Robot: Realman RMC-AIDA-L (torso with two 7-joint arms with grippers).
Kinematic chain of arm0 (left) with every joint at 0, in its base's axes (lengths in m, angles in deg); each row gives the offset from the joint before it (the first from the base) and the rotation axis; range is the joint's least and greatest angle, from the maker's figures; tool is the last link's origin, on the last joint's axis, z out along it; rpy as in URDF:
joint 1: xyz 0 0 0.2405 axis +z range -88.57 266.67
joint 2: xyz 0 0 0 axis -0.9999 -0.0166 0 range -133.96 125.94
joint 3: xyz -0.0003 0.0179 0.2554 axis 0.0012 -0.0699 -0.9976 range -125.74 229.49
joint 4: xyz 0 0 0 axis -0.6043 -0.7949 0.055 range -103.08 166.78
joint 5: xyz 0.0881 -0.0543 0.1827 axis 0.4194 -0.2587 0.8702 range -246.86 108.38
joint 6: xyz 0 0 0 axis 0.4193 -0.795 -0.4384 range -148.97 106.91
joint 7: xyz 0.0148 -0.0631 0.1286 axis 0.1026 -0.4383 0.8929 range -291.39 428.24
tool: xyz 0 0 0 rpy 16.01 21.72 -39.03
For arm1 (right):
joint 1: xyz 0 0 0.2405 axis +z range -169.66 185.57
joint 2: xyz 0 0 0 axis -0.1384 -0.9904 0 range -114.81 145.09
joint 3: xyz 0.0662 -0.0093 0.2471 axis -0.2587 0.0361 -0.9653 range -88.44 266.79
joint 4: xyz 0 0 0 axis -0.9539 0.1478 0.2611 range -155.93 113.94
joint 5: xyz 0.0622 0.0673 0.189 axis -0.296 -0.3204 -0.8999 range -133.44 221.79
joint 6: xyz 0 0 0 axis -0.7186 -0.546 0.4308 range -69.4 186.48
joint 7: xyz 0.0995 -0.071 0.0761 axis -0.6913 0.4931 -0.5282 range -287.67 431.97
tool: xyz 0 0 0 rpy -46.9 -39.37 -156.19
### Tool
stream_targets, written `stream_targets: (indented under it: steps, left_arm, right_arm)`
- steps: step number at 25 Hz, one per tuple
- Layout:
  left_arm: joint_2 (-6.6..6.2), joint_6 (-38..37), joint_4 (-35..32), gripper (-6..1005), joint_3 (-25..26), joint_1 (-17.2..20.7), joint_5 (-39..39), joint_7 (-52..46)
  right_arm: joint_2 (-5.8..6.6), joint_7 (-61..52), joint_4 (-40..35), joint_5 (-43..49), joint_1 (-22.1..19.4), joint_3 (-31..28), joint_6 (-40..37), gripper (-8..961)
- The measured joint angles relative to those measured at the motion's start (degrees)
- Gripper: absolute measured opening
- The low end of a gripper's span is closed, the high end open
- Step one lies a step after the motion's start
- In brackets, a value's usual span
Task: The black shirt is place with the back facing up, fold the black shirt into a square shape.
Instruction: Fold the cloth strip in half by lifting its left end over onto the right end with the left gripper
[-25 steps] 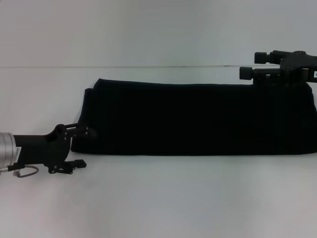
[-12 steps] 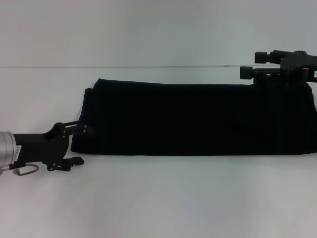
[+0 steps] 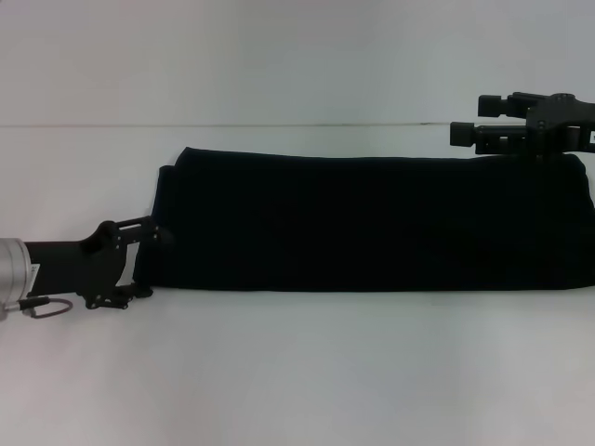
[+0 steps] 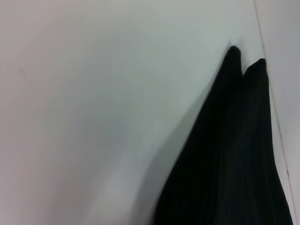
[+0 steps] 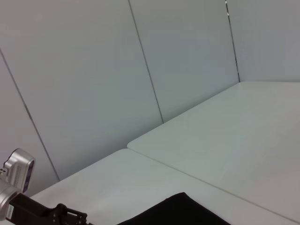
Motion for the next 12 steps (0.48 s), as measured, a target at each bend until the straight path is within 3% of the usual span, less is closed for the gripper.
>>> stream_targets:
  steps: [12]
  left_arm:
    - [0.28, 2.1, 0.3, 908, -0.3, -0.9, -0.5, 2.6]
  right_arm:
    - [0.00, 0.0, 0.0, 0.0, 0.0, -0.2, -0.2, 945]
